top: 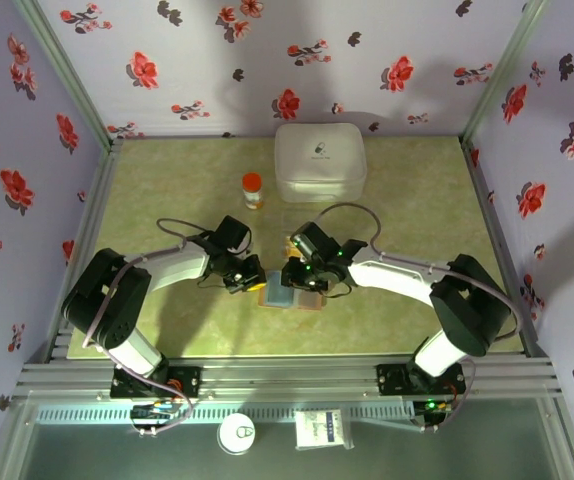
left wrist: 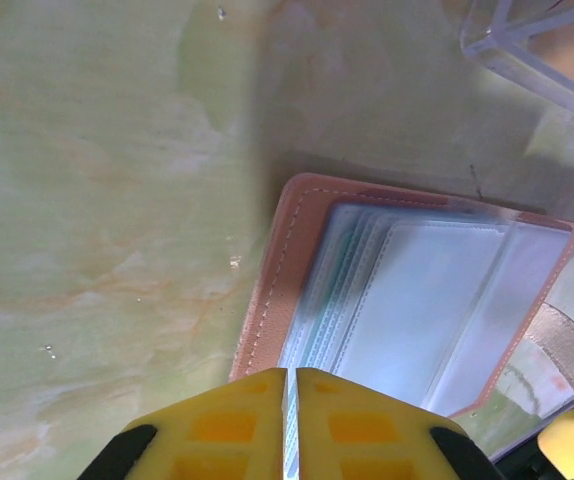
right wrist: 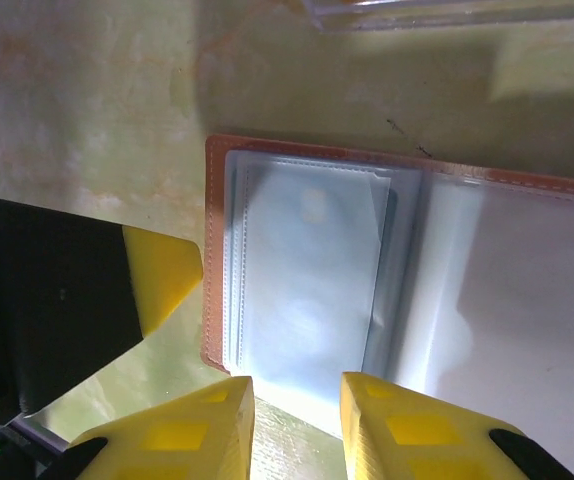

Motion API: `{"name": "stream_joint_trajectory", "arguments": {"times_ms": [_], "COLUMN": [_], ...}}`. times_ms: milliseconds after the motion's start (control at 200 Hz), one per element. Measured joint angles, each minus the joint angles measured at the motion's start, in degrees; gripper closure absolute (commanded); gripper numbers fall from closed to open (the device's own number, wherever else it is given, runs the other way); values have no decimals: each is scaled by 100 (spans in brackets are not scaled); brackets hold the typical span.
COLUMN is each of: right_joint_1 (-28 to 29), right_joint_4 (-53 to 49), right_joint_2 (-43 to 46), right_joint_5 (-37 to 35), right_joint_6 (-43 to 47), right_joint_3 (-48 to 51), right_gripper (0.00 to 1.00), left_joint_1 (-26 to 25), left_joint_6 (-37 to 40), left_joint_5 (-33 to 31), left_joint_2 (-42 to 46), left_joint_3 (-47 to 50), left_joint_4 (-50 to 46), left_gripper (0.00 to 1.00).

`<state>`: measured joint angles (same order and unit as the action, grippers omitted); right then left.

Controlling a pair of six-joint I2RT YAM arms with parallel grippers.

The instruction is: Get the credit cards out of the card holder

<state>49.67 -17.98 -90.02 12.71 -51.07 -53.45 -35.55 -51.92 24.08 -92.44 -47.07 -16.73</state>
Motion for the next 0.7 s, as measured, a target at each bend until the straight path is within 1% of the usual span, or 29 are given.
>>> {"name": "stream_joint_trajectory", "arguments": {"times_ms": [115,195,400,470,615,700], "right_joint_1": [0,0,-17,-31,-90,-118], "right_joint_4": [-175,-435,-1023,-1093,-1110,-1106], "right_joint_2": [-7,-7,-9,-33,-184,-289], "right_joint_5": [-129,-348,-855,-946,-1045,-1067], "right_joint_6": [2,9,111,127,157,197], "right_joint_3": [4,4,24,48,81,96], "right_gripper": [71,68,60,55,52,44], "left_joint_1": [0,0,0,0,0,0], "left_joint_6": [0,0,-2,-2,-2,-2], "left_joint_5": [15,15,15,15,15,15], "left_joint_2": [-61,-105,-166,-201,-223,-223], "left_joint_3": [0,0,33,33,33,37], "left_joint_4": [20,20,17,22,24,26], "left_gripper": [92,92,93,93,93,93]}}
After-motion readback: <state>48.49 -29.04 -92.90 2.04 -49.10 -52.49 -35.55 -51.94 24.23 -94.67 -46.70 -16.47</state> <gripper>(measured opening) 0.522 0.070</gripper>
